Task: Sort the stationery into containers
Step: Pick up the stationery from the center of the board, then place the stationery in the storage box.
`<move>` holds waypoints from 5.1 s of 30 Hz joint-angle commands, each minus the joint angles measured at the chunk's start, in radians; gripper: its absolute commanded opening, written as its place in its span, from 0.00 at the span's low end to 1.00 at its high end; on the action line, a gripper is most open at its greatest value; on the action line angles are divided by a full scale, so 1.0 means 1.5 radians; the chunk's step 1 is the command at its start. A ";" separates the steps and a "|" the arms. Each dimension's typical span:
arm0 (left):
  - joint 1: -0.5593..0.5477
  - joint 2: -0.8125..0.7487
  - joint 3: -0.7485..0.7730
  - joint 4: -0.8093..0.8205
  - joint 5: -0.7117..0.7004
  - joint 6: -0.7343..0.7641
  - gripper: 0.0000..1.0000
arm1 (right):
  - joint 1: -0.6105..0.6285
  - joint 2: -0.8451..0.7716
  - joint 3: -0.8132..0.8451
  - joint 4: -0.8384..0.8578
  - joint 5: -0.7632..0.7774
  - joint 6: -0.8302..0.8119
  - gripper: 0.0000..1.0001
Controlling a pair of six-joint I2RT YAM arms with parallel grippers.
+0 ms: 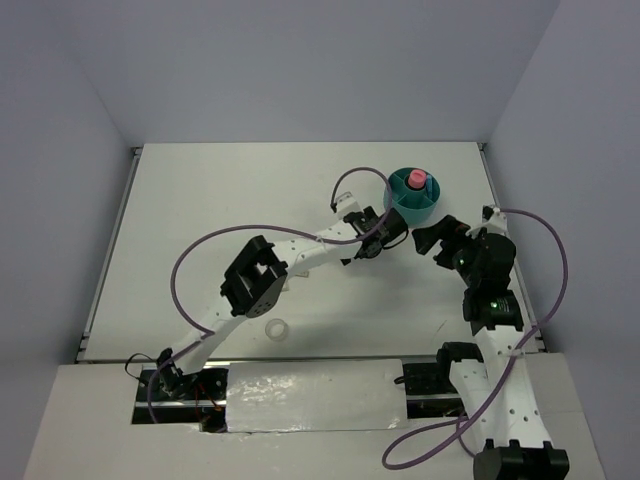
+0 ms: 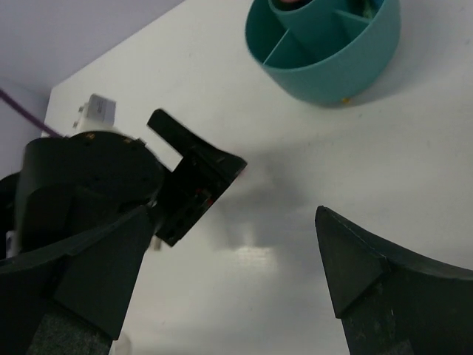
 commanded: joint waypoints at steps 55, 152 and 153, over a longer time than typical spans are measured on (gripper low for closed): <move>-0.008 -0.171 -0.630 0.396 0.328 0.551 0.06 | 0.004 -0.220 -0.047 -0.075 -0.251 0.064 1.00; -0.098 -1.074 -1.032 0.259 0.137 0.449 0.99 | 0.023 0.741 0.439 0.201 0.295 -0.113 0.27; -0.098 -1.077 -1.030 0.254 0.137 0.447 0.99 | 0.023 0.744 0.439 0.199 0.290 -0.113 0.38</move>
